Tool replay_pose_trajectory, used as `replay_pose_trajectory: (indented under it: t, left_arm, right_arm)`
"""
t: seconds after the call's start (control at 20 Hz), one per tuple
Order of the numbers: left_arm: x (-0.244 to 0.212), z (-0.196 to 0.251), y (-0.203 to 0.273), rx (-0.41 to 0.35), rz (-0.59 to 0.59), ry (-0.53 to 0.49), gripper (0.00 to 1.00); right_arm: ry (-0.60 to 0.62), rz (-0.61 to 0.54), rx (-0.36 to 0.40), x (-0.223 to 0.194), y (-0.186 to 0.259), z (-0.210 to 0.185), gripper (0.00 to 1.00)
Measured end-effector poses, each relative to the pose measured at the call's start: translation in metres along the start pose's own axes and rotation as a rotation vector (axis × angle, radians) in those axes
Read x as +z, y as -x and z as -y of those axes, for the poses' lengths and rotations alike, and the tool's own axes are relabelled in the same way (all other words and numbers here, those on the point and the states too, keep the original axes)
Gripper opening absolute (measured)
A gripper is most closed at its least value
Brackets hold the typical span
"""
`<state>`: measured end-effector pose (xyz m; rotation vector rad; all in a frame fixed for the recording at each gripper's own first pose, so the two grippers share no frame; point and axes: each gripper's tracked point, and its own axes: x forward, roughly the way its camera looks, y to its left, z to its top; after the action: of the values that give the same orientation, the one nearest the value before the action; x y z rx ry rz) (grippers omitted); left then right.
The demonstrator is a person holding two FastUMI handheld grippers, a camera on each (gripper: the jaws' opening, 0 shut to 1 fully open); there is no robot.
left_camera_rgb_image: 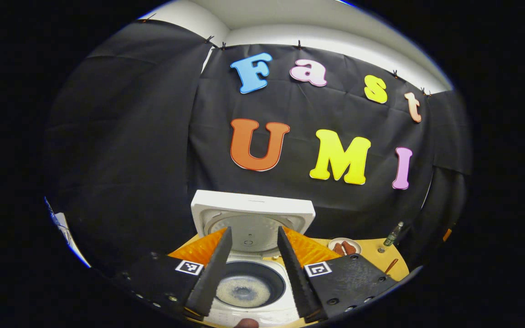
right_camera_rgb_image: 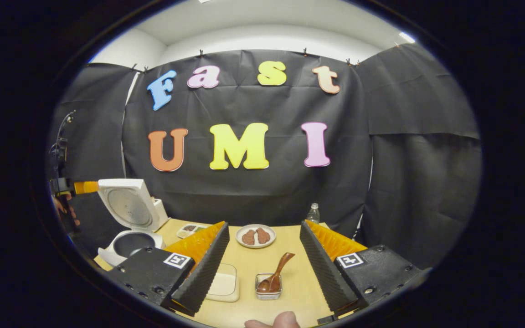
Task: Close the left gripper, press the button to open the rice cooker; take a wooden spoon from the chopstick holder with the right hand, scoop a spoonful of rice and pour it into the rice cooker, then put the wooden spoon back into the chopstick holder.
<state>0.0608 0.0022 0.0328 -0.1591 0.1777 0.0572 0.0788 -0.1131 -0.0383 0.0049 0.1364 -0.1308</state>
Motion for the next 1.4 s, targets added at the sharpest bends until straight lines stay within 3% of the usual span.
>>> replay_pose_trajectory:
  t: [0.1,0.25,0.6,0.95,1.4]
  left_arm:
    - [0.001,0.007,-0.001,-0.006,0.019,0.005,0.83]
    - [0.006,0.009,0.004,-0.015,0.040,-0.005,0.95]
    - [0.013,0.029,0.020,-0.052,0.072,-0.031,0.94]
    - [0.007,0.065,0.041,-0.073,0.061,-0.031,0.94]
    - [0.008,0.089,0.036,0.004,0.071,-0.046,0.94]
  right_arm:
    - [-0.001,-0.001,-0.008,-0.003,0.002,0.005,1.00]
    - [-0.008,-0.021,-0.019,-0.012,0.003,0.012,1.00]
    - [-0.032,-0.057,-0.008,-0.031,-0.005,0.023,1.00]
    - [-0.088,-0.162,0.014,-0.084,-0.049,0.044,1.00]
    - [-0.179,-0.385,0.104,-0.184,-0.142,0.052,1.00]
